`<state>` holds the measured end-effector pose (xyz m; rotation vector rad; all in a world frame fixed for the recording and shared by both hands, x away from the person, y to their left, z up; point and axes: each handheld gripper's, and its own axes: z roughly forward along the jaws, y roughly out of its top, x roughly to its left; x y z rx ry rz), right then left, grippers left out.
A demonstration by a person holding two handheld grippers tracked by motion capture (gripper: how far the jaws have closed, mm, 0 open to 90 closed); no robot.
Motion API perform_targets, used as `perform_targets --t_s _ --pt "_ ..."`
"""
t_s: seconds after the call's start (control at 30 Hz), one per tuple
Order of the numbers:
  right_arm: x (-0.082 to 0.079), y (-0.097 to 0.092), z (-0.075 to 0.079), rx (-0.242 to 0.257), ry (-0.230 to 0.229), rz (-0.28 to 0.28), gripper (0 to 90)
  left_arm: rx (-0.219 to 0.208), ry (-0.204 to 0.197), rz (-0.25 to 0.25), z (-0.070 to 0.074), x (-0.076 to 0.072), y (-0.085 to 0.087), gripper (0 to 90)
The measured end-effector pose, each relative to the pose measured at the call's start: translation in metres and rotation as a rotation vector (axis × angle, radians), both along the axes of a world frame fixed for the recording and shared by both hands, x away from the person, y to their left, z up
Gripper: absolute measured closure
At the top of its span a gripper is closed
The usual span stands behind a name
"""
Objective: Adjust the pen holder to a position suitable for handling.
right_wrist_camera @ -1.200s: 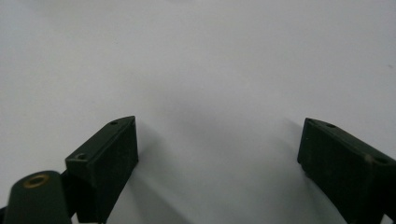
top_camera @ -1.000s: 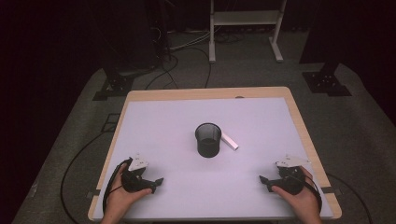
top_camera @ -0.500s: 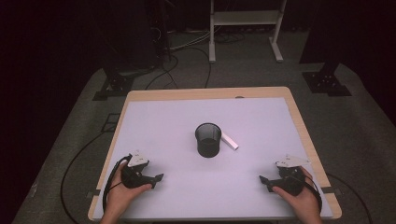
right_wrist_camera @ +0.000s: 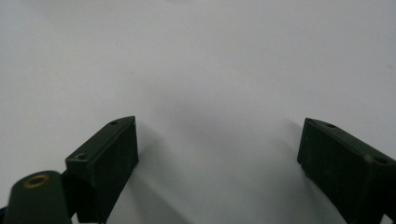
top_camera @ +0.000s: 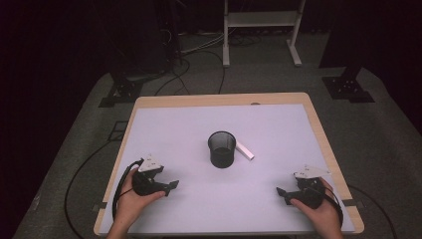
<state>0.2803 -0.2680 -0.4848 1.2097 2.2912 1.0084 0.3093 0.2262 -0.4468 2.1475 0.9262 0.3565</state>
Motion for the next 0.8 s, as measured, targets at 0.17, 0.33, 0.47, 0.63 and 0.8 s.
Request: perform_targets --t_s 0.17,0.33,0.47,0.63,0.8 --pt "0.000 0.000 0.000 0.000 0.000 0.000 11.2 -0.013 0.008 -0.007 0.004 0.004 -0.003 17.1" --pt "0.000 0.000 0.000 0.001 0.000 0.000 11.2 -0.013 0.009 -0.014 0.008 0.008 -0.007 17.1" --pt "0.000 0.000 0.000 0.000 0.000 0.000 11.2 -0.012 0.006 -0.019 0.016 0.011 -0.011 17.3" --pt "0.000 0.000 0.000 0.000 0.000 0.000 11.2 -0.012 -0.002 -0.018 0.024 0.017 -0.014 17.3" --pt "0.000 0.000 0.000 0.000 0.000 0.000 11.2 -0.007 0.001 -0.025 0.029 0.021 -0.018 17.2"
